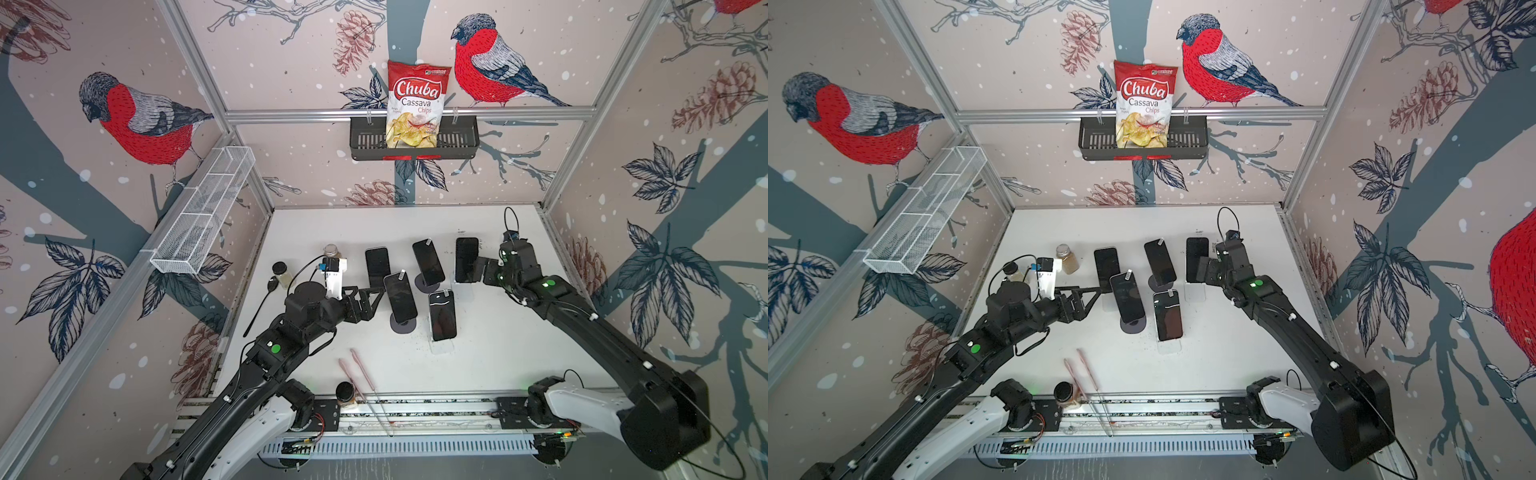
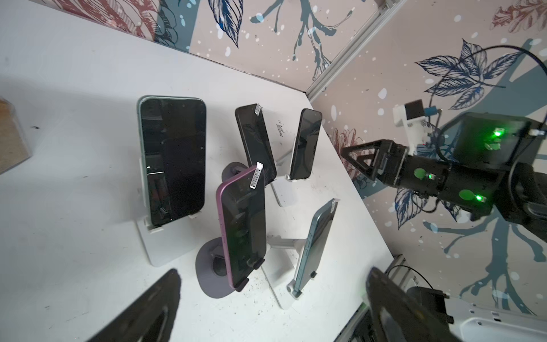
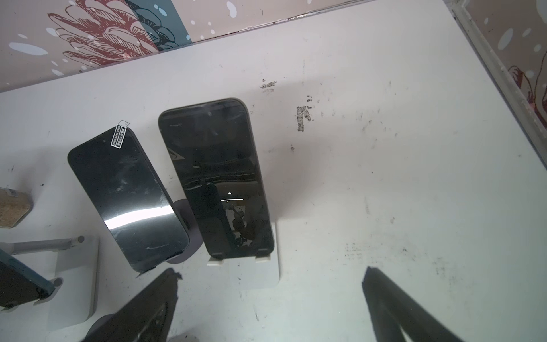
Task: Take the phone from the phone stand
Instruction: 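Reach the right gripper toward the farthest black phone while the left gripper advances, then close the right gripper on the top of the black phone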
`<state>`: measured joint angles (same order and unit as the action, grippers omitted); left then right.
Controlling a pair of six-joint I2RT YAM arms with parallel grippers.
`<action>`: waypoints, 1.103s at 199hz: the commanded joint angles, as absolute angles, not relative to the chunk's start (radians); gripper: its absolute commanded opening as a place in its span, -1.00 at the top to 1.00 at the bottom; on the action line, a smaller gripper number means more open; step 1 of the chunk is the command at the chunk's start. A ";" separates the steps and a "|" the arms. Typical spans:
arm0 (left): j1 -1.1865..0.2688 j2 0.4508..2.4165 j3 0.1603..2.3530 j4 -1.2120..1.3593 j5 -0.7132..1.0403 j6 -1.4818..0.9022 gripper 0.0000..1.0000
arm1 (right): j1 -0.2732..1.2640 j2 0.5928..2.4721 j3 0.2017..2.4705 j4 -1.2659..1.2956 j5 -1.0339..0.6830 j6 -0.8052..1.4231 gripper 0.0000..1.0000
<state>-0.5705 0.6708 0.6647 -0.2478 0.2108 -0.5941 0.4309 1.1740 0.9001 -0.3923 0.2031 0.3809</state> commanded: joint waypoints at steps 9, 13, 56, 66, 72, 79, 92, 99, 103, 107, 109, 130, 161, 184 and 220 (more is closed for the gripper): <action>-0.571 0.655 0.648 -0.127 0.257 -0.586 -0.94 | 0.438 1.226 0.911 -0.325 0.208 0.332 -0.98; -0.571 0.651 0.646 -0.123 0.257 -0.586 -0.94 | 0.441 1.235 0.914 -0.321 0.203 0.330 -0.98; -0.570 0.596 0.622 -0.090 0.243 -0.596 -0.94 | 0.467 1.347 0.953 -0.279 0.168 0.315 -0.98; -0.570 0.583 0.613 -0.081 0.234 -0.603 -0.94 | 0.473 1.365 0.959 -0.271 0.172 0.317 -0.98; -0.571 0.576 0.609 -0.076 0.229 -0.606 -0.94 | 0.475 1.374 0.963 -0.270 0.174 0.318 -0.98; -0.570 0.570 0.607 -0.074 0.227 -0.609 -0.94 | 0.475 1.384 0.966 -0.266 0.179 0.320 -0.98; -0.571 0.563 0.604 -0.070 0.226 -0.612 -0.94 | 0.476 1.396 0.966 -0.255 0.179 0.314 -0.98; -0.570 0.563 0.604 -0.069 0.224 -0.612 -0.94 | 0.477 1.403 0.969 -0.254 0.175 0.309 -0.98; -0.570 0.563 0.604 -0.069 0.224 -0.612 -0.94 | 0.477 1.406 0.971 -0.252 0.177 0.305 -0.98; -0.570 0.564 0.604 -0.068 0.222 -0.611 -0.94 | 0.476 1.411 0.972 -0.252 0.179 0.303 -0.98; -0.571 0.564 0.604 -0.070 0.222 -0.612 -0.94 | 0.476 1.414 0.972 -0.252 0.181 0.302 -0.98; -0.571 0.576 0.604 -0.067 0.224 -0.614 -0.94 | 0.477 1.431 0.979 -0.248 0.191 0.288 -0.98; -0.571 0.591 0.598 -0.051 0.227 -0.618 -0.94 | 0.476 1.451 0.980 -0.235 0.192 0.271 -0.98; -0.570 0.601 0.599 -0.045 0.225 -0.616 -0.94 | 0.476 1.462 0.980 -0.223 0.189 0.268 -0.98; -0.570 0.615 0.601 -0.038 0.222 -0.611 -0.94 | 0.477 1.483 0.989 -0.206 0.193 0.270 -0.98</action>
<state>-0.5705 0.6094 0.5991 -0.0948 0.2314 -0.6132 0.4751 1.4731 0.9760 -0.2401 0.1783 0.2832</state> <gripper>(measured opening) 0.968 0.991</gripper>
